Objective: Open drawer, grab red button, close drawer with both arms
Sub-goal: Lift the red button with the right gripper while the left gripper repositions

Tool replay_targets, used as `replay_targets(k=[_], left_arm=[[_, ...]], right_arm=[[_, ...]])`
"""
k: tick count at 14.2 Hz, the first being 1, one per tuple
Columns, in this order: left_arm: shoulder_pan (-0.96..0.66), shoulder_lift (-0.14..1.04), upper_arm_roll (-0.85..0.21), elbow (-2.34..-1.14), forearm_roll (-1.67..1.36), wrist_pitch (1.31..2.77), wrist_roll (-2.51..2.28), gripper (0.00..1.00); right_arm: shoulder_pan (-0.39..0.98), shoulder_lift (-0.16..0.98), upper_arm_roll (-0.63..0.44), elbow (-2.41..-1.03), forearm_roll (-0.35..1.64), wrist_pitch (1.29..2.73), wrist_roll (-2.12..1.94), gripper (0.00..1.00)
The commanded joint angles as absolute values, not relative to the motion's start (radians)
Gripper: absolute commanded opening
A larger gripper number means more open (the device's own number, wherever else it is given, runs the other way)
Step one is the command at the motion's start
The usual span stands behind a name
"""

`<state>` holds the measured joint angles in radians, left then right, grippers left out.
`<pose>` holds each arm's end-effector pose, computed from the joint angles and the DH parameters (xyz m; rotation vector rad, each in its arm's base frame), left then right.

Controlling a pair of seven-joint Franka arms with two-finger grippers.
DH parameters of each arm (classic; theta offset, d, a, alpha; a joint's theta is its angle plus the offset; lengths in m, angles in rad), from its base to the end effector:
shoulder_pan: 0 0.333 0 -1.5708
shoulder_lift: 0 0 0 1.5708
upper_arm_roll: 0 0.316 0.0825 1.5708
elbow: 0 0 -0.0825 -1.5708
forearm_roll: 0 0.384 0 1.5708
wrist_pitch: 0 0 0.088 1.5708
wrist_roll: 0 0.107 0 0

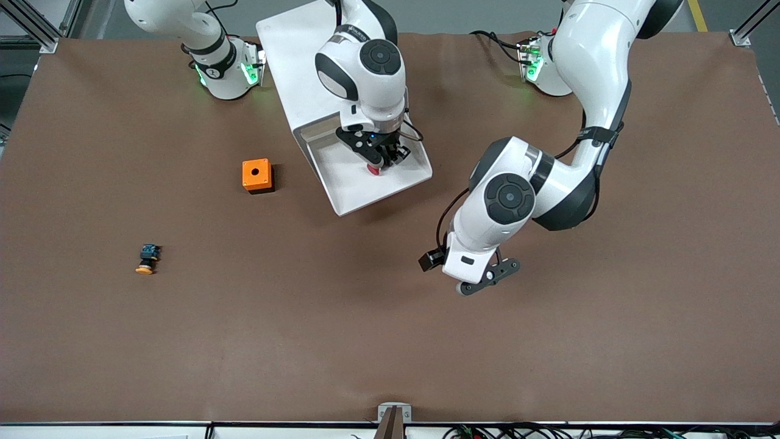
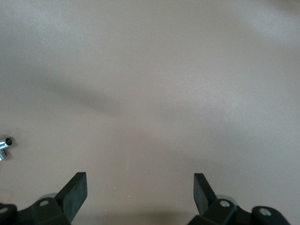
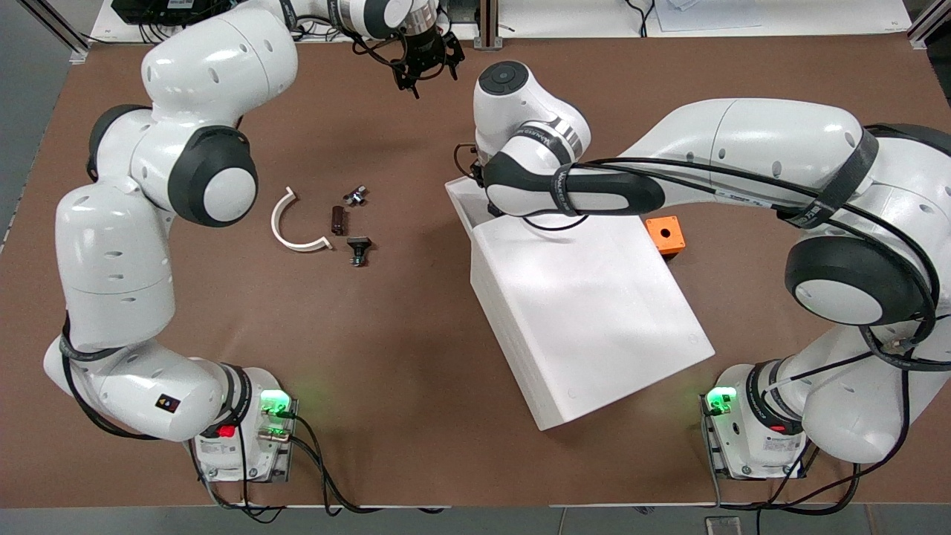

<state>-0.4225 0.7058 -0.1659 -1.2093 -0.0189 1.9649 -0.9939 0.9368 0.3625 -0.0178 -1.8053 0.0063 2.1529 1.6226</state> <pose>0.6412 -0.3892 0.3706 2.9346 0.6785 -0.0706 0.3871 0.5091 0.3433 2.9343 -1.0811 -0.0052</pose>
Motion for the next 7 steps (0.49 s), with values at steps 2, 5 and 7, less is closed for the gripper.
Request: replay_targets(k=[2,5,7], left_arm=[[-0.449,0.69,-0.172,-1.247,0.006,1.983,-1.006,1.0],[-0.471,0.692,-0.173,-1.256,0.002,1.979,-1.012,1.0],[-0.477,0.689,-0.175,-1.273,0.0,1.977,-1.012,1.0]], right_arm=[[0.868,0.344,-0.017,-1.694,0.032,2.005,1.518,0.0],[0.77,0.315,-0.021,-1.626,0.064,1.902,1.314,0.0],[0.688,0.287,-0.023,-1.631,0.064,1.885,1.156,0.0]])
